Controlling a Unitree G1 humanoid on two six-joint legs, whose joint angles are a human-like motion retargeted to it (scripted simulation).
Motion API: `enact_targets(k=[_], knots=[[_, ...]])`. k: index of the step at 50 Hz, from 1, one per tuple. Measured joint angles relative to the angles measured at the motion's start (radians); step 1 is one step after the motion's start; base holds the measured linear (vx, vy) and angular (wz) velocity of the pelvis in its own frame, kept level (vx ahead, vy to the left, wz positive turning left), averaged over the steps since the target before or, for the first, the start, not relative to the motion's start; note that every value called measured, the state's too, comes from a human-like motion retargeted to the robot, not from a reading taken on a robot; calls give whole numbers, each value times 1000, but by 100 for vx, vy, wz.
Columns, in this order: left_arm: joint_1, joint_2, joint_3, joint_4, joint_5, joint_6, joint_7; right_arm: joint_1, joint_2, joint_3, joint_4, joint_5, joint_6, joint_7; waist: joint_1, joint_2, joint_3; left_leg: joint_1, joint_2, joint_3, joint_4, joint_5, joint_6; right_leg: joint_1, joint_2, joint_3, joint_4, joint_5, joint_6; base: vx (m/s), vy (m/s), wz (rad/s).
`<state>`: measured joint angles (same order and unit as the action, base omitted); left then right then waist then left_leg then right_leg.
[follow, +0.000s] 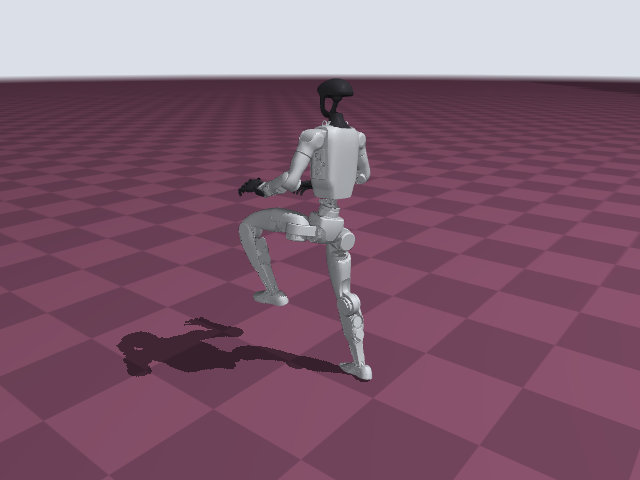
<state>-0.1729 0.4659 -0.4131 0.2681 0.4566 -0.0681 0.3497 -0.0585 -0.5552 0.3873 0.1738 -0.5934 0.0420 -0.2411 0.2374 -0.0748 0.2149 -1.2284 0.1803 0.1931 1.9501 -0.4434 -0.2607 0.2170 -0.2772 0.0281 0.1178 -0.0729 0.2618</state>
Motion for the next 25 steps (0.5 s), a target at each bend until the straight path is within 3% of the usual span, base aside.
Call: enact_targets(k=[3, 6, 8, 10, 12, 13, 15, 18, 19, 23, 25], knots=[[21, -2, 3, 0, -26, 0, -8, 12, 23, 20, 18, -28, 28, 22, -17, 9, -50, 193, -40, -13, -294, 35, 50, 28, 26, -15, -73, 17, -25, 34, 13, 25], [84, 16, 30, -26, -45, -8, -12, 29, 50, 37, 16, -83, 46, 13, -27, 26, -93, 503, -12, 43, -705, 52, 95, 63, 61, -13, -100, 19, -29, 42, 13, -21], [84, 45, 70, -46, -89, -19, -35, -6, 52, 38, 27, -101, 48, -2, -20, 53, -35, 827, 3, 129, -1074, 67, 119, 133, 83, 4, -72, -3, -24, 49, 18, -83], [66, 77, 91, -54, -126, -29, -15, -36, 55, 32, 39, -105, 46, -49, -15, 68, 8, 1150, -51, 190, -1557, 191, 117, 178, 103, 12, -19, -29, -17, 53, 26, -40], [54, 105, 89, -43, -119, -38, 8, -38, 69, 21, 58, -84, 28, -100, -34, 81, 8, 1342, -81, 177, -1894, 359, 69, 178, 146, 1, 76, -48, -30, 53, 30, 41], [62, 109, 78, -27, -63, -45, -1, -15, 85, 8, 68, -61, 6, -104, -48, 67, -16, 1339, -75, 164, -1887, 367, 30, 140, 154, -18, 170, -54, -33, 49, 29, 103], [70, 112, 64, -3, -27, -36, -12, 26, 106, -12, 94, -48, -1, -96, -92, 60, -26, 1364, -70, 107, -1898, 383, -1, 89, 173, -65, 332, 38, -40, 43, 27, 148], [39, 90, 40, 32, 21, -5, -44, 69, 114, -37, 93, -16, -7, -69, -146, 69, -25, 1368, -54, 16, -1892, 396, 20, -110, 170, -147, 698, 260, -20, 31, 25, 151], [22, 78, 30, 38, 35, 12, -42, 71, 93, -35, 76, -7, -10, -72, -151, 81, -36, 1371, -50, 0, -1929, 415, 47, -210, 159, -166, 831, 275, -46, 23, 25, 83], [-56, 55, 2, 57, 60, 72, 7, 5, 10, -18, 33, 0, -9, -105, -139, 97, -113, 1331, -45, 4, -2033, 439, 127, -718, 92, -161, 1376, 127, -213, 21, 18, -16], [-65, 55, 3, 64, 54, 85, 5, -33, 4, -24, 34, -10, -11, -109, -149, 110, -138, 1315, -31, 10, -2037, 427, 135, -935, 100, -145, 1597, 44, -255, 24, 12, -35]])
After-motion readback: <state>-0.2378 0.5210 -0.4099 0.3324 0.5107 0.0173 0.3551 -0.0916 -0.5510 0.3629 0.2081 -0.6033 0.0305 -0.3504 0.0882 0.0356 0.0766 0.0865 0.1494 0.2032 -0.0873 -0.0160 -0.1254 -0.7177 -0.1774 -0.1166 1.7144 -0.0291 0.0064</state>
